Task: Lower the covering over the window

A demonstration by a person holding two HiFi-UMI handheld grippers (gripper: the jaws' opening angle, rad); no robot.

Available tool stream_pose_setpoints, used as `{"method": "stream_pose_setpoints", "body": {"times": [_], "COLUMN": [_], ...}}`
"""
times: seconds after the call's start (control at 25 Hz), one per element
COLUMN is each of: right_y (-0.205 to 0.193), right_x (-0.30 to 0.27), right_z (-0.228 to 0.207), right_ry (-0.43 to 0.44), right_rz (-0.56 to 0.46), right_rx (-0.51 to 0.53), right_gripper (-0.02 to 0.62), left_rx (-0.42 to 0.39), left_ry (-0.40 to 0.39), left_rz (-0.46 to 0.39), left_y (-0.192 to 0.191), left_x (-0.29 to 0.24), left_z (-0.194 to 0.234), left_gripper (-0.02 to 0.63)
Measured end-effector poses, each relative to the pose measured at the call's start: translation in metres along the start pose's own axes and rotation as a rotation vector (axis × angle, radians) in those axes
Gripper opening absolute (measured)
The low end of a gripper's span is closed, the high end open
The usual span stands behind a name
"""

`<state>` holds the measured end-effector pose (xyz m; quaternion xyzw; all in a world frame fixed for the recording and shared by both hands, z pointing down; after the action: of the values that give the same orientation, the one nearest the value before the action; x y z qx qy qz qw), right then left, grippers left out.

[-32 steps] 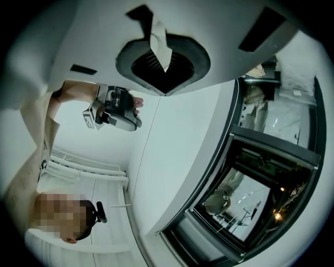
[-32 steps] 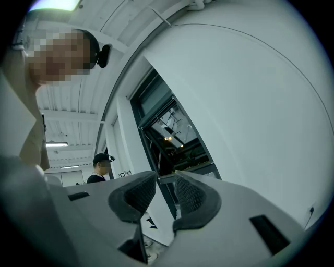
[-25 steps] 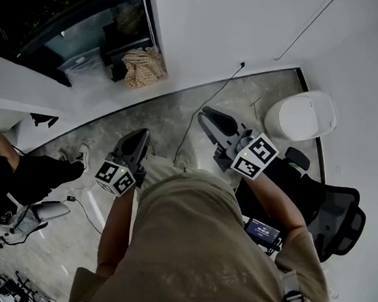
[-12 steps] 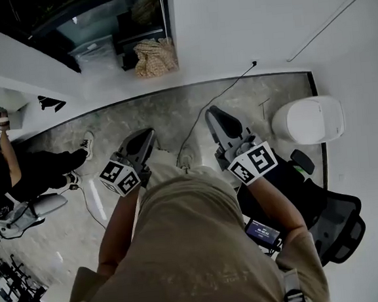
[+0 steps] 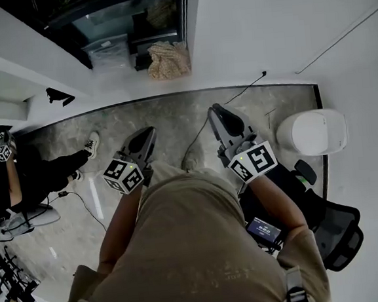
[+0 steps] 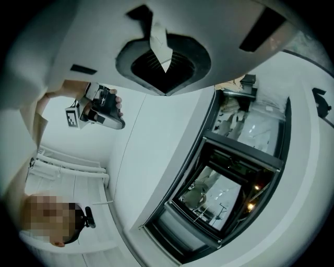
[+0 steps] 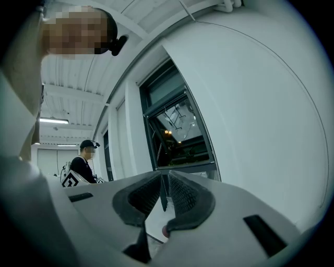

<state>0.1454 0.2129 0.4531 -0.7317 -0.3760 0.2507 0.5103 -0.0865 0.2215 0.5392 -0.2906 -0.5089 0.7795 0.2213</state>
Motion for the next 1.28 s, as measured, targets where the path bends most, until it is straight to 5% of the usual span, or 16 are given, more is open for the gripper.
{"method": "stream_pose_setpoints", "body": {"times": [0.52,0.88,1.28], "right_y": [-0.034,-0.078,-0.097], "right_x": [-0.077,-0.088,-0.058], "right_z": [0.096,0.161,0.18], "right_ry": [-0.046,-0.119,-0.14], "right_rz": [0.017,0.054,0.052], "right_rx": [0.009,0.018,0.023], "right_gripper": [0.046,0.048,0.048], "left_rx": [-0.005,0.025,0.025], "left_ry": [0.048,-0.016,-0.091], "left_rz": [0.042,0.081,0.102], "left_y": [0.008,-0.018,-0.036], "left_x": [0.097,0.158,0.163], "left_z": [0.097,0.138,0.115], "left_gripper": [0.014,0.014,0.014]}}
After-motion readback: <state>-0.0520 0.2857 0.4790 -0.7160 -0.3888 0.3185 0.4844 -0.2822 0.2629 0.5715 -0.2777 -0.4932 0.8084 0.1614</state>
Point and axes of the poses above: the fingertips, and each gripper's own axes: x backward along the fingers, z to its left, y out of its top, the point moved 5 cm from there along x, backward along the fingers, and after that the axes turned 8 degrees about -x, right-handed, at the moved point
